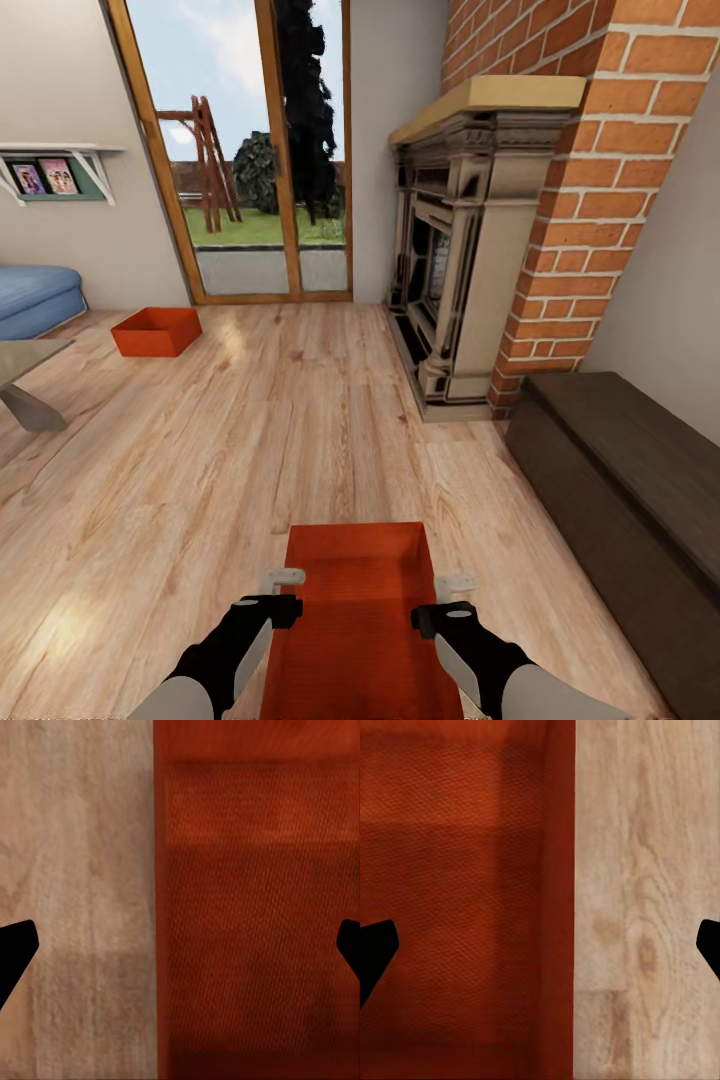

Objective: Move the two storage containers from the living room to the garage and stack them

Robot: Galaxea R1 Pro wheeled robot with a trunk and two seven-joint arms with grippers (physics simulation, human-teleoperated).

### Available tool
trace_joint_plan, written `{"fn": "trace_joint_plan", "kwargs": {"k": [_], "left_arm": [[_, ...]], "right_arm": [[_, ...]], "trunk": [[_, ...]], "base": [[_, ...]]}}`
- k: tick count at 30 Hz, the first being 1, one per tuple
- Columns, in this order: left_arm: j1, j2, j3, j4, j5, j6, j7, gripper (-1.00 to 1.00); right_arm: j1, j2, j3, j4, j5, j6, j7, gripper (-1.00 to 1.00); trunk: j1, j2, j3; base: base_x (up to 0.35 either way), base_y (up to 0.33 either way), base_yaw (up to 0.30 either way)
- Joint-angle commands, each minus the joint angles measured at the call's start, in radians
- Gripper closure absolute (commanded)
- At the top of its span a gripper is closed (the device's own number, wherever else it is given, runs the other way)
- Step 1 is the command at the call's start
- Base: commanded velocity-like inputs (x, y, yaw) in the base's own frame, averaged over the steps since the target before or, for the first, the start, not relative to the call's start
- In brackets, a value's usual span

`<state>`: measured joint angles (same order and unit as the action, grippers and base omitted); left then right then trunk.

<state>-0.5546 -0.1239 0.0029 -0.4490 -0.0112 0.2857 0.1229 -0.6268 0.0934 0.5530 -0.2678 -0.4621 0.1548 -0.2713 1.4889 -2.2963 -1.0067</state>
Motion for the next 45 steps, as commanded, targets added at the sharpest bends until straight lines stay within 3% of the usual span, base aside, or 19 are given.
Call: {"fn": "trace_joint_plan", "kwargs": {"k": [1,29,35,45], "left_arm": [[0.000,0.000,0.000,-0.002,-0.001,0.006,0.003,-1.00],[0.001,0.000,0.000,0.001,-0.001,0.006,0.002,-1.00],[0.000,0.000,-0.001,0.000,-0.002,0.006,0.003,-1.00],[0.000,0.001,0.001,-0.001,-0.005,0.006,0.004,-1.00]], "right_arm": [[-0.001,-0.001,0.008,-0.002,-0.006,0.005,-0.007,-1.00],[-0.001,-0.003,0.009,-0.002,-0.006,0.002,-0.005,-1.00],[-0.001,-0.003,0.009,-0.002,-0.006,0.002,-0.005,-1.00],[-0.001,-0.004,0.009,-0.002,-0.006,0.002,-0.003,-1.00]], "trunk": [[0.004,-0.008,-0.006],[0.111,-0.204,-0.139],[0.112,-0.204,-0.156],[0.112,-0.204,-0.164]], "base": [[0.000,0.000,0.000],[0.000,0.000,0.000],[0.000,0.000,0.000],[0.000,0.000,0.022]]}}
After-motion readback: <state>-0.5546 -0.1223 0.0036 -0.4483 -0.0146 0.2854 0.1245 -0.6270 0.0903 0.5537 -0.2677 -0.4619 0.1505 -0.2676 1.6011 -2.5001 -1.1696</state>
